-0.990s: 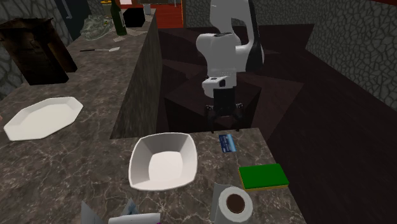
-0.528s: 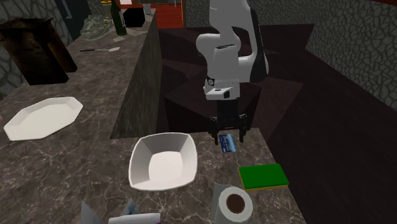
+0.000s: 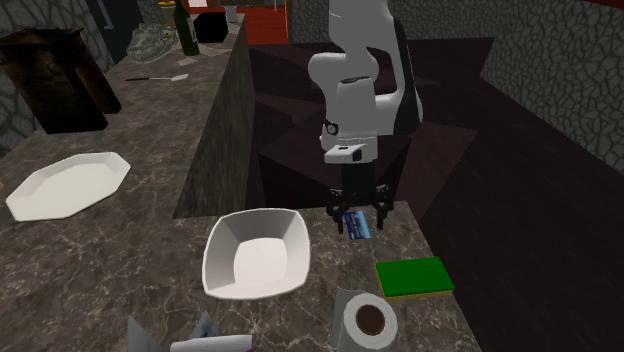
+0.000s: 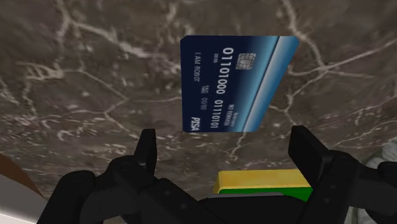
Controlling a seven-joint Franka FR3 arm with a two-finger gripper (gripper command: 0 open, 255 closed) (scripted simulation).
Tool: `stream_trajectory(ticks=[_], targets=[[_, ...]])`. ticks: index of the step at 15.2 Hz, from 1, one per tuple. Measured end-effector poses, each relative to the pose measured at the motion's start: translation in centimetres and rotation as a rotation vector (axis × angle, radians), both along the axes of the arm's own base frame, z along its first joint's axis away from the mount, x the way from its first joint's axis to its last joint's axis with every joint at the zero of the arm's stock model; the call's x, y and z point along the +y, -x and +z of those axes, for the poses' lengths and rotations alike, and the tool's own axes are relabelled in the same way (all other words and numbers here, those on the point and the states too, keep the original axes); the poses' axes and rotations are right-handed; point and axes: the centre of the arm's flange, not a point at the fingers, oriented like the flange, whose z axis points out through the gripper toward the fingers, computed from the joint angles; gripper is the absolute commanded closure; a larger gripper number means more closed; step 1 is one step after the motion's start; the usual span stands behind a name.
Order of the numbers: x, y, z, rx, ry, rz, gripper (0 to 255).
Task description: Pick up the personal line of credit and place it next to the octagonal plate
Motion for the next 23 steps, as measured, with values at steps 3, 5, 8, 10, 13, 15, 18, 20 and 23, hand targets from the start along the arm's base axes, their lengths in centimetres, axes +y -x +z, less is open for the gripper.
stream_trajectory(ticks=[3, 5, 8, 10, 13, 15, 18, 20, 23], targets=[[0.0, 0.0, 0.0, 0.0, 0.0, 0.0, 255], [0.0, 0.0, 0.0, 0.0, 0.0, 0.0, 255], [0.0, 0.0, 0.0, 0.0, 0.0, 0.0, 255], [0.0, 0.0, 0.0, 0.0, 0.0, 0.0, 255], [0.0, 0.0, 0.7, 0.0, 0.0, 0.0, 255], [-0.1, -0.1, 1.6, 0.0, 0.0, 0.0, 255], [0.1, 0.0, 3.2, 0.0, 0.0, 0.0, 255], [0.0, -0.1, 4.2, 0.0, 0.0, 0.0, 255], [-0.1, -0.1, 5.8, 0.0, -0.001, 0.0, 255]])
